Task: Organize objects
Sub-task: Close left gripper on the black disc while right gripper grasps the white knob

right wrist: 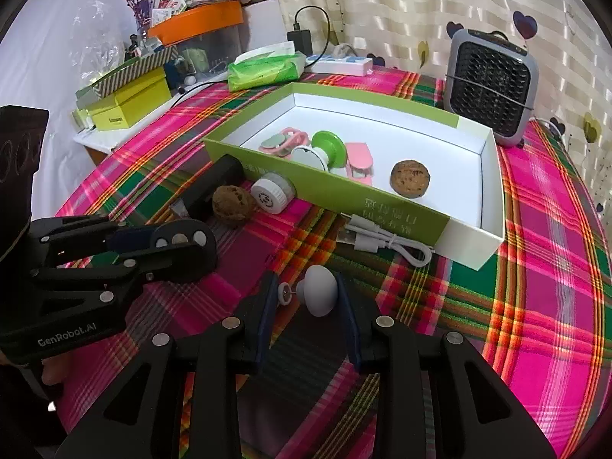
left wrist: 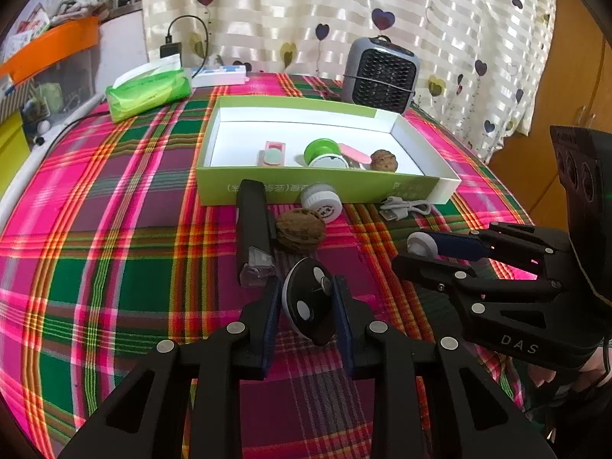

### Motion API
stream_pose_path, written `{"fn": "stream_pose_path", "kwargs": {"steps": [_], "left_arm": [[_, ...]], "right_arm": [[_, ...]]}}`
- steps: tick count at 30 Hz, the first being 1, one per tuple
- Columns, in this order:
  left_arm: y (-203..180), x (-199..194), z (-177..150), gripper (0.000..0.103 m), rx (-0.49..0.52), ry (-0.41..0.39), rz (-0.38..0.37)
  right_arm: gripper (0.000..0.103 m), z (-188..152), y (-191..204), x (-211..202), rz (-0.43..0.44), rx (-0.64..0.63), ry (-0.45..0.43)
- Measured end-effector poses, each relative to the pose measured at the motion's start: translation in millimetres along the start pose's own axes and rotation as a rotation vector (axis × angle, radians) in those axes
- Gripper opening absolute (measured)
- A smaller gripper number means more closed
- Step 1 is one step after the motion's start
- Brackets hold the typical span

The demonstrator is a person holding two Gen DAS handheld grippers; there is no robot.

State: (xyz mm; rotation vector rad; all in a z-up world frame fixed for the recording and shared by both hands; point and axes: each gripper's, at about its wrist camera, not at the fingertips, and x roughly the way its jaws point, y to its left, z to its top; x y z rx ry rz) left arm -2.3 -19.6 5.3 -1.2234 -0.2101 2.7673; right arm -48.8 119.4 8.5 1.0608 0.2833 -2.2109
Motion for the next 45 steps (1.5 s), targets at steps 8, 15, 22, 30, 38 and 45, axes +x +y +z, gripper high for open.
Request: {"fn": "stream_pose_path", "kwargs": {"steps": [8,15,22,30,38,45], "left_arm": [[-6.2,-8.8,-5.4,0.024,0.011,-0.019,-0.017],[-12.4,-16.5,-5.8,0.024,0.024,-0.038,-0.020],[-18.1,-21.9,-5.3,0.024,0.035,-0.052,-0.023],[-21.3,-28.7,0.9,0.024,0.045,-0.078,-0.005],[-26.9,-30.0,13.7,0.024,0.067,-0.104,-0.004],[-26.2,-25.9,22.1,0.024,0.063,-0.110,0.000]], "right_arm": [[0.032,-0.4,1.1,-7.4,-0.011,0.001,-0.037],[0.032,-5.0,5.2,-16.3,-0.008,0.000,-0.060],[0.032,-7.0,10.0,-24.5,-0.006,-0.005,-0.077],[0.032,-3.3,11.2,-35.3,-0.010,-0.014,-0.113],[0.032,2.0,7.4,-41.4,-0.020,-0.023,-0.136],[0.032,8.8,3.0,-42.7,-0.030,-0.031,-0.147]]}}
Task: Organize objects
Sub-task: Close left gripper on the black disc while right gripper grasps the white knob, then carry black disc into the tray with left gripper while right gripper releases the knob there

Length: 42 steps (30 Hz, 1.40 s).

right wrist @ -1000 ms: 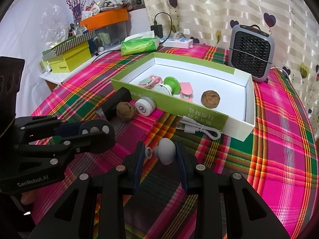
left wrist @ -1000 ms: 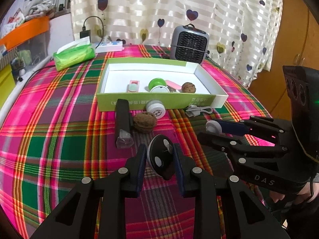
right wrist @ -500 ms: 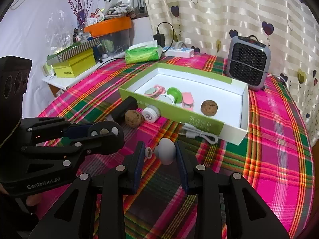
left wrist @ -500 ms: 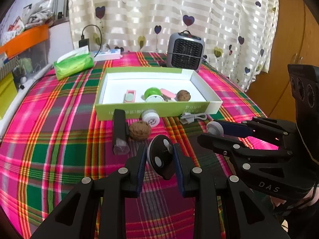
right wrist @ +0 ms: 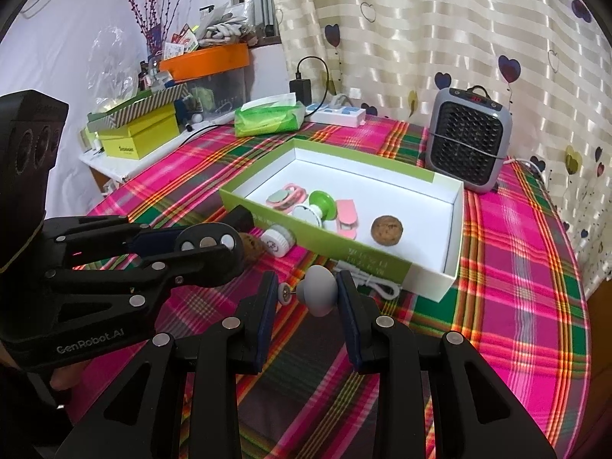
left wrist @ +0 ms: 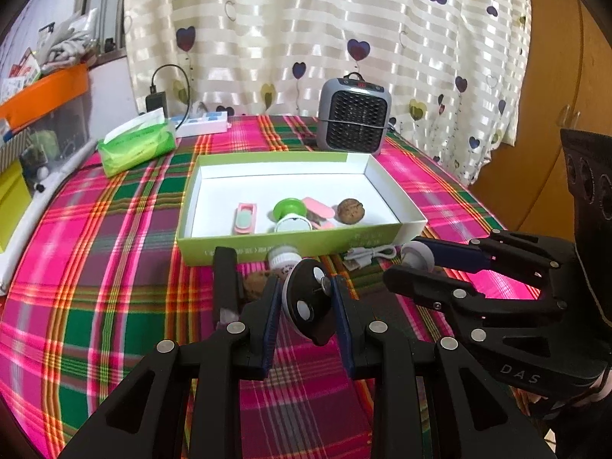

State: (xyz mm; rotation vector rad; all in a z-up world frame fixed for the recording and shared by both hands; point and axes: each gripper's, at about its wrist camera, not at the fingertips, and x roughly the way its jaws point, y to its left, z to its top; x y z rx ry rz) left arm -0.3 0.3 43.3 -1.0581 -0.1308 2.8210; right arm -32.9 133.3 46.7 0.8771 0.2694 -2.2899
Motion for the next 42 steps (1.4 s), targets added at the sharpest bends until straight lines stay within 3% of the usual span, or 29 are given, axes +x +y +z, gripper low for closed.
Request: {"fn": "stream_pose_path", "kwargs": {"steps": [24,42], "left_arm": [[16.1,34.8,46.3,0.024,0.009,-0.018,0.041],[32.9,77.2,55.7,0.024,-0.003,0.032,0.083]], "right_arm": [[0.032,33.9,-40.7,22.2,-0.056,0.004,-0.002],[0.032,31.6,-69.4,61.4,-0.062,0.043,0.083]]}}
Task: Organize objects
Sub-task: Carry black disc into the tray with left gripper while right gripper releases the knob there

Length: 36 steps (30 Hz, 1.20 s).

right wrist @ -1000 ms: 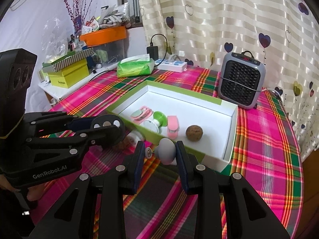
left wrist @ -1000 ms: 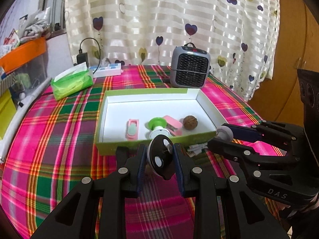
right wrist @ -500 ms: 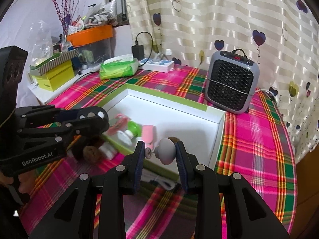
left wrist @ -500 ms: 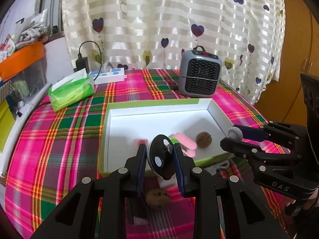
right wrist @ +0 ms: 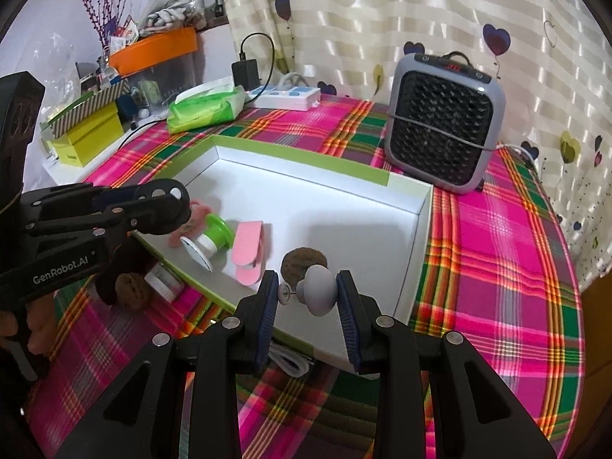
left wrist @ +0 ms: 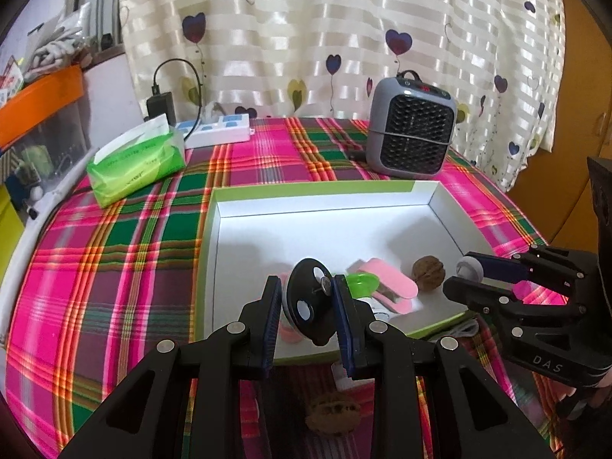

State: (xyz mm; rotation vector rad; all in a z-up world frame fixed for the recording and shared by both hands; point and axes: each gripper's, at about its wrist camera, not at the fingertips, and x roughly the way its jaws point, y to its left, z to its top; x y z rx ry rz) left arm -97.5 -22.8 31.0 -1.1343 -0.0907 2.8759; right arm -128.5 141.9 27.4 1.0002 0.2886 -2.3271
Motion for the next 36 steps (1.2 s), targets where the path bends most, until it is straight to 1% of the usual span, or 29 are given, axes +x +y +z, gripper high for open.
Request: {"fn": "stream_pose_path", "kwargs": {"steps": [7,14,18,19,21,36], "left_arm": [[-3.3,12.4,-0.2,0.024,0.014,0.028,-0.006],[-5.8,13.9,0.1,0.024,0.022,0.024,-0.014],[-5.4,13.0,0.8,0.024,0.019,0.019,-0.014],[-5.1,11.8,1.0,0.025,0.016,0.014,-0.014],[-4.4,9.6,1.5,0.026,0.008,0.005,-0.018],[-0.3,-15.4,-4.6,0.026,-0.035,-0.040,-0.039]], "right_arm": [[0.032,3.2,-2.3,8.4,0.023,0.020,0.015],[0.033,3.2,-4.9,13.0,0.035,0.046,0.014],[0.034,1.2,-2.0,10.0,0.035,0.036,-0.010],[0.038,1.4,-1.4,9.1,0.041,0.034,-0.018],[0.043,0.8,-0.6,5.7,0.045,0.032,-0.037],[0.043,-3.0,9.9,-16.9,0.029,0.023,-0.104]]}}
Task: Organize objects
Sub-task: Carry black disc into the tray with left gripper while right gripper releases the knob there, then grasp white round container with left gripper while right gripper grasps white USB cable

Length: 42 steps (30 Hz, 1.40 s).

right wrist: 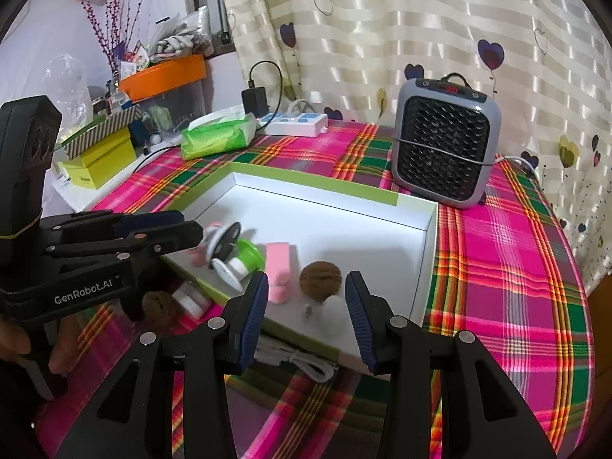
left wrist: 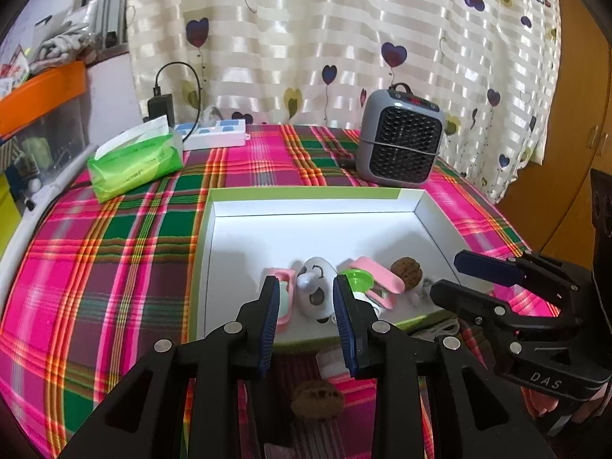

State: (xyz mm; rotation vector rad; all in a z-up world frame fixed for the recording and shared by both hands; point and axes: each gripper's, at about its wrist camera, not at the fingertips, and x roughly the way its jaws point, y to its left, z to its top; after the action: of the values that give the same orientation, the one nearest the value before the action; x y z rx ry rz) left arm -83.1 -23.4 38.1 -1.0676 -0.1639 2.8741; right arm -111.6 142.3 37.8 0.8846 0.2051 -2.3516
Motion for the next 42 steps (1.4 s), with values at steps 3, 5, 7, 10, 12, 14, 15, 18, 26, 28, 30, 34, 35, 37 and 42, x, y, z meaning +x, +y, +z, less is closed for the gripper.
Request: {"fn": "stream_pose_path", "kwargs": {"steps": [3,5,7,10,12,14,15,18,26,28,30,34,35,37,42], "left_arm": [[-2.9,-5.5,-3.1,0.026,0.004,-0.008,-0.007],[-5.5,-9.3,-6.3,0.026,0.008,-0.012,-0.015],[-8.6,-13.1,-9.7,0.026,0.017,-0.016,-0.014],[-11.9,-17.9,-15.3,0.026,0.025,-0.019,-0.016],[-13.2,-21.1,-19.0,0.026,0.026,-0.021,-0.018],[-13.6,-23.3,-22.2,0.026,0.026,-0.024,-0.022],[-13.8,-24.6,-24.0,0.026,0.025,-0.026,-0.024],[-13.5,-27.0,-30.1,0.026,0.017,-0.026,-0.031],[-13.1,-26.7,-41.6,0.026,0.018,-0.011,-0.041],[-13.3,-26.8,-42.7,0.026,0.021,-0.011,-0.044],[-13.5,-26.2,-43.4,0.026,0.023,-0.009,-0.044],[-12.5,-24.5,-44.6,0.026,0.024,-0.001,-0.039],[-12.6,-23.9,-44.7,0.026,0.026,0.001,-0.037],[-13.0,-23.2,-45.3,0.026,0.030,0.004,-0.035],[-14.0,-22.1,-45.1,0.026,0.033,0.008,-0.038]], "right_arm": [[0.043,-4.0,5.3,-4.0,0.006,-0.004,-0.003],[0.043,-7.1,7.8,-6.5,0.011,-0.004,-0.003],[0.043,-10.9,10.2,-9.4,0.015,0.000,-0.005],[0.043,-14.8,13.3,-12.6,0.018,0.007,-0.007],[0.043,-16.6,16.1,-14.6,0.021,0.006,-0.010],[0.043,-18.6,18.9,-16.3,0.023,0.004,-0.013],[0.043,-19.9,20.6,-16.7,0.024,0.002,-0.013],[0.043,-23.6,23.8,-17.7,0.029,-0.003,-0.008],[0.043,-30.4,24.2,-16.0,0.033,0.001,0.020],[0.043,-30.6,24.6,-15.5,0.035,0.001,0.022],[0.043,-30.9,24.5,-14.8,0.038,0.002,0.028],[0.043,-31.3,23.0,-13.6,0.046,0.008,0.036],[0.043,-31.3,22.7,-13.4,0.047,0.010,0.038],[0.043,-31.4,22.4,-12.7,0.049,0.013,0.042],[0.043,-31.8,23.4,-11.7,0.054,0.012,0.050]]}}
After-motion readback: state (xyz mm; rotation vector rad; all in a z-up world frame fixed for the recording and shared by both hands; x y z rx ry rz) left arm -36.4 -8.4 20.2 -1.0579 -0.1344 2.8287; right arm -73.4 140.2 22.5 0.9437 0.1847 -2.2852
